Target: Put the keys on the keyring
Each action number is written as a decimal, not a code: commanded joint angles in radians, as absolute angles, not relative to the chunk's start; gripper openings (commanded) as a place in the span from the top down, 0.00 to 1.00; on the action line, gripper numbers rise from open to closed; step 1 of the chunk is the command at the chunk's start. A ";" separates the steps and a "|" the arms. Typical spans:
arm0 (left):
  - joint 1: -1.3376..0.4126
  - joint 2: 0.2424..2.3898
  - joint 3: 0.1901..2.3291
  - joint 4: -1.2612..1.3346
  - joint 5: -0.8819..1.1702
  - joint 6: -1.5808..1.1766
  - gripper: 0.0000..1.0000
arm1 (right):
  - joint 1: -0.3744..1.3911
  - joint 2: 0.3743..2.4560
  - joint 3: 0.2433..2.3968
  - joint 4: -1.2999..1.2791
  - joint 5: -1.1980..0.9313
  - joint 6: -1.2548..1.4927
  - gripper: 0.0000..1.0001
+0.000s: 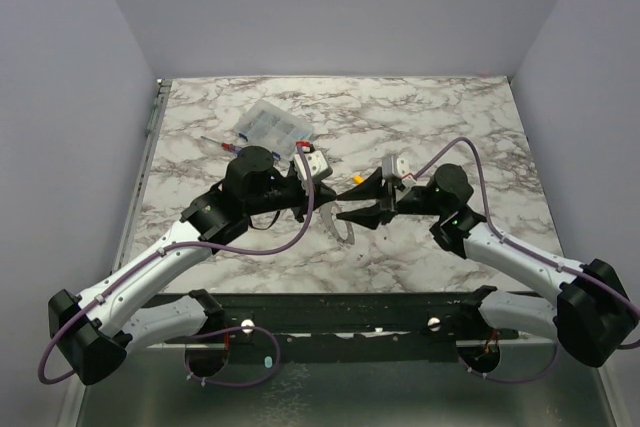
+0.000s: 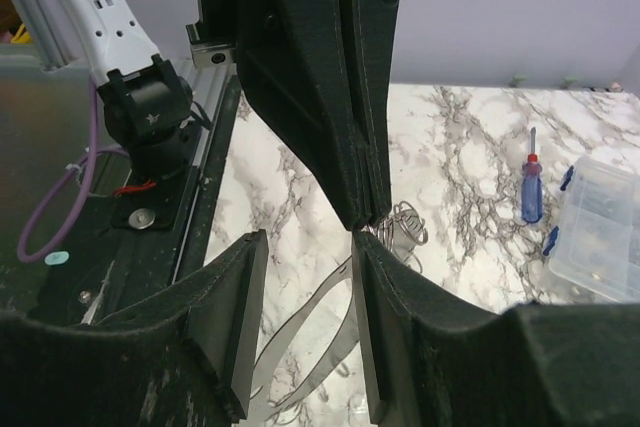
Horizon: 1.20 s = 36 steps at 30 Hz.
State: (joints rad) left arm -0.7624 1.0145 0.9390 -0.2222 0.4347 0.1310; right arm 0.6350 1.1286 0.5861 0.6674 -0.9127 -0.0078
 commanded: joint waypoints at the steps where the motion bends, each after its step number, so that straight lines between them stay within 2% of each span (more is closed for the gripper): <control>1: -0.765 0.993 0.931 -0.175 0.488 0.122 1.00 | 0.645 1.156 0.610 0.722 -0.937 0.027 0.52; 14: -0.765 0.977 0.924 -0.173 0.475 0.127 1.00 | 0.646 1.076 0.549 0.714 -0.872 -0.033 0.34; 20: -0.763 0.973 0.925 -0.173 0.476 0.126 1.00 | 0.645 1.037 0.510 0.741 -0.846 -0.012 0.33; 36: -0.763 0.973 0.922 -0.168 0.489 0.120 1.00 | 0.647 1.144 0.533 0.822 -0.924 0.095 0.34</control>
State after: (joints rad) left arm -0.7597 0.9920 0.9340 -0.1997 0.4561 0.1276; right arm 0.6422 1.1278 0.5240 0.7597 -0.8837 0.0612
